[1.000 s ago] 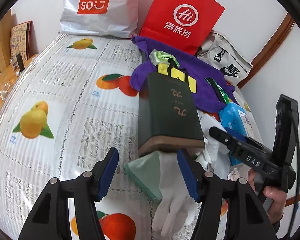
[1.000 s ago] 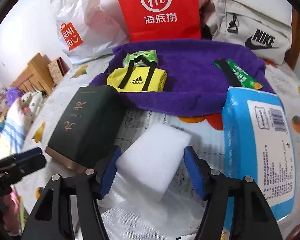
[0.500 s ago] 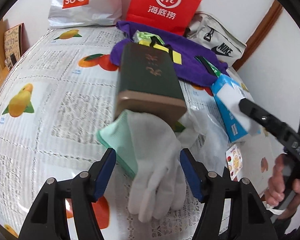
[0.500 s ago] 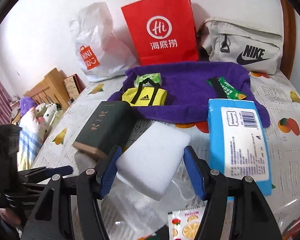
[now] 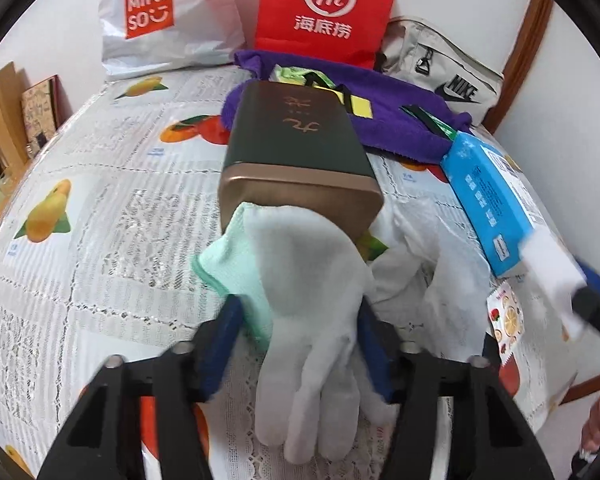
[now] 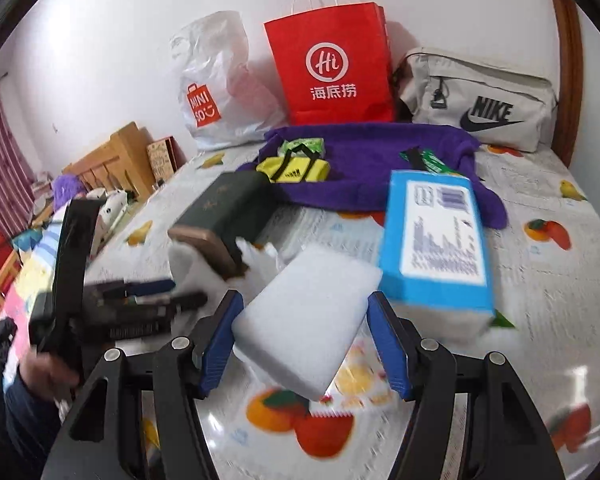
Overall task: Organize soft objects
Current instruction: 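Grasp the white glove with the left gripper while the right gripper grasps the white sponge, then carry the glove and the sponge toward the purple towel with both grippers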
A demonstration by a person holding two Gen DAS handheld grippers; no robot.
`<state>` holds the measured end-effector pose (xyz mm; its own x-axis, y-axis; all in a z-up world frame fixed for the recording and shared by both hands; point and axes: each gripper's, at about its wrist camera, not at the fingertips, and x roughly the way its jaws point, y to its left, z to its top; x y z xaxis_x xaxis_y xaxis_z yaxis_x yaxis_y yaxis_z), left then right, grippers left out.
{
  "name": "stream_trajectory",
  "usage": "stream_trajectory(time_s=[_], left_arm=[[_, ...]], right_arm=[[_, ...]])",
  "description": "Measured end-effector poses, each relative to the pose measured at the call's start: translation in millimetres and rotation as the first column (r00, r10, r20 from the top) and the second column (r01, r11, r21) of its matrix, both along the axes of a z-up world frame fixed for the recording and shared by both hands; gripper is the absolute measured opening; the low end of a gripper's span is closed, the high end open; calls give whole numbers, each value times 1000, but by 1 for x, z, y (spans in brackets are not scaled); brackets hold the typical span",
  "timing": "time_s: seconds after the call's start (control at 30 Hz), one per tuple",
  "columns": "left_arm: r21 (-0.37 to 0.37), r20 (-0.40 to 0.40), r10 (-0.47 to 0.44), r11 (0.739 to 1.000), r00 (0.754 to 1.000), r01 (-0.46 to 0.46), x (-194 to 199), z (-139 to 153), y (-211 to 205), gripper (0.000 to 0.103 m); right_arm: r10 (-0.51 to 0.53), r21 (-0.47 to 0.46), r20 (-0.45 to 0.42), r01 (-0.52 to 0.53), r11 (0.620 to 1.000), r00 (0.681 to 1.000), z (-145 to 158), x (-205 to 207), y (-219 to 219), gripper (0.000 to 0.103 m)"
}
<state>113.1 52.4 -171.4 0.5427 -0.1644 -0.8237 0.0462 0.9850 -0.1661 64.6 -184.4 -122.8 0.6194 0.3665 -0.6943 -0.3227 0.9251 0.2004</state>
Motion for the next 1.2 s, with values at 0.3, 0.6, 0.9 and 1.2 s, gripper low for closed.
stream_trajectory(time_s=[0.3, 0.6, 0.9, 1.2], left_arm=[[-12, 8, -1, 1000, 1000, 1, -12, 2, 4, 21], [-14, -6, 2, 1000, 1000, -2, -19, 2, 7, 26], [-63, 18, 3, 998, 1000, -2, -12, 5, 13, 15], [-98, 72, 5, 995, 997, 2, -27, 32, 20, 14]], right_arm=[[-143, -119, -51, 136, 984, 988, -42, -16, -46, 63], [-195, -139, -121, 178, 974, 973, -66, -12, -65, 65], [-227, -104, -98, 217, 971, 969, -69, -4, -67, 56], [-196, -95, -74, 189, 977, 978, -51, -12, -63, 55]])
